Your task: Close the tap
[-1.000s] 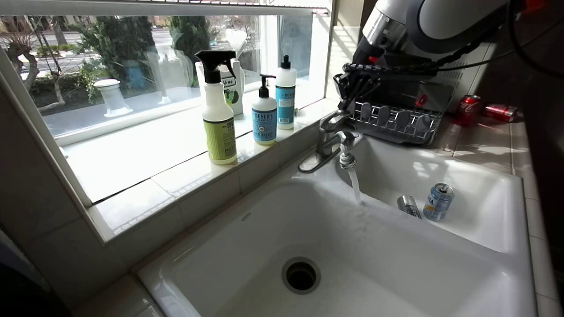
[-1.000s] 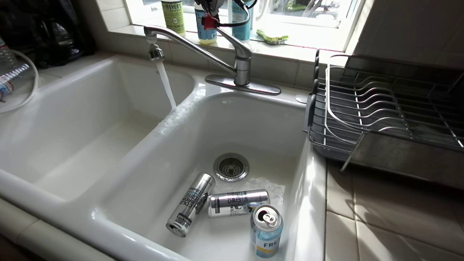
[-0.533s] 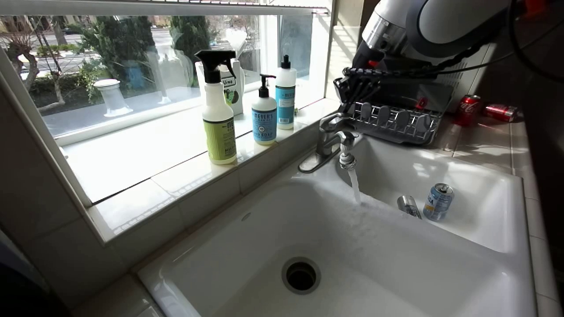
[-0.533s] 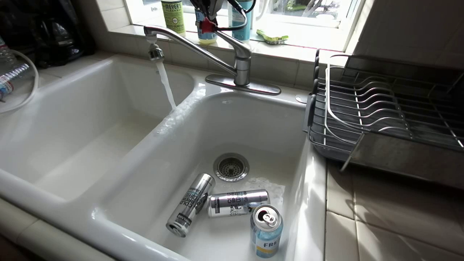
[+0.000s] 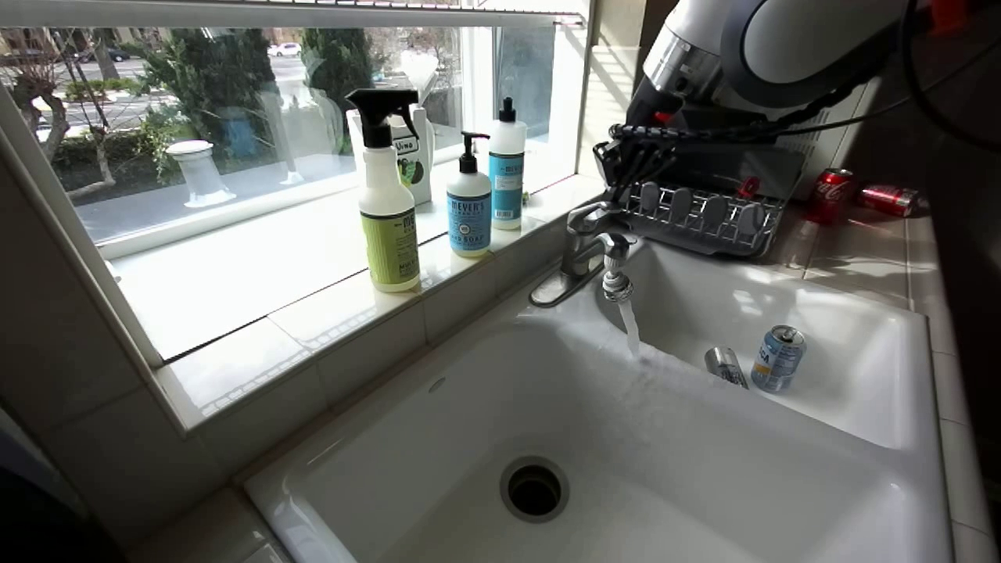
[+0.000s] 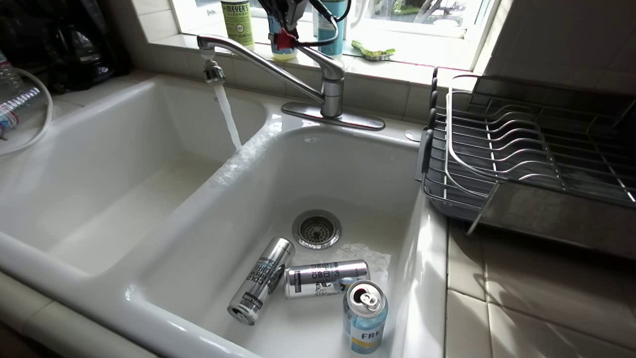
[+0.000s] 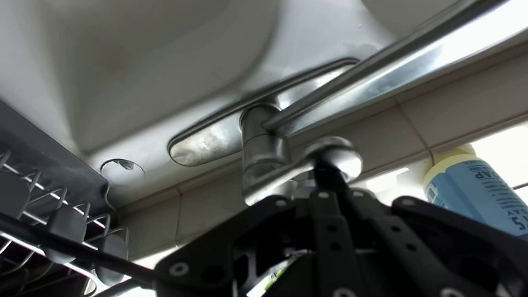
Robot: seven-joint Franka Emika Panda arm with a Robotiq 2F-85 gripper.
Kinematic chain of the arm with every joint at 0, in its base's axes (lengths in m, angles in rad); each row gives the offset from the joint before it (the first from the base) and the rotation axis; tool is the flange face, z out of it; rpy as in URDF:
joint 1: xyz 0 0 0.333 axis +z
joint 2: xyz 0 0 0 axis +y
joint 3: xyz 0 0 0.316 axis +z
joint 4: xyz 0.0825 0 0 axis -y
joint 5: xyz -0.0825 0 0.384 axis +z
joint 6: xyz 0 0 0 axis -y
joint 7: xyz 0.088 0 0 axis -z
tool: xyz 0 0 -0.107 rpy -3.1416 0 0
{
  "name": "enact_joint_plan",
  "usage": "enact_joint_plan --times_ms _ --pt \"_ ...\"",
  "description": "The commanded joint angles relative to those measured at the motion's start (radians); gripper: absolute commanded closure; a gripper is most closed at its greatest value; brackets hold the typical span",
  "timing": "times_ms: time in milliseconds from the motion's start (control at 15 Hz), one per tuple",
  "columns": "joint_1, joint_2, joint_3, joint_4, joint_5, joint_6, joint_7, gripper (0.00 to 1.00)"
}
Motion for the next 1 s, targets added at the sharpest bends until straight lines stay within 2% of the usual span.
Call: enact_joint_plan --times_ms 0,933 --pt "0.026 -0.009 -0.008 -0.073 0.021 0.007 -0.002 1.00" --pt "0.035 0.000 -0.016 -0.099 0.058 -0.015 -0.026 1.00"
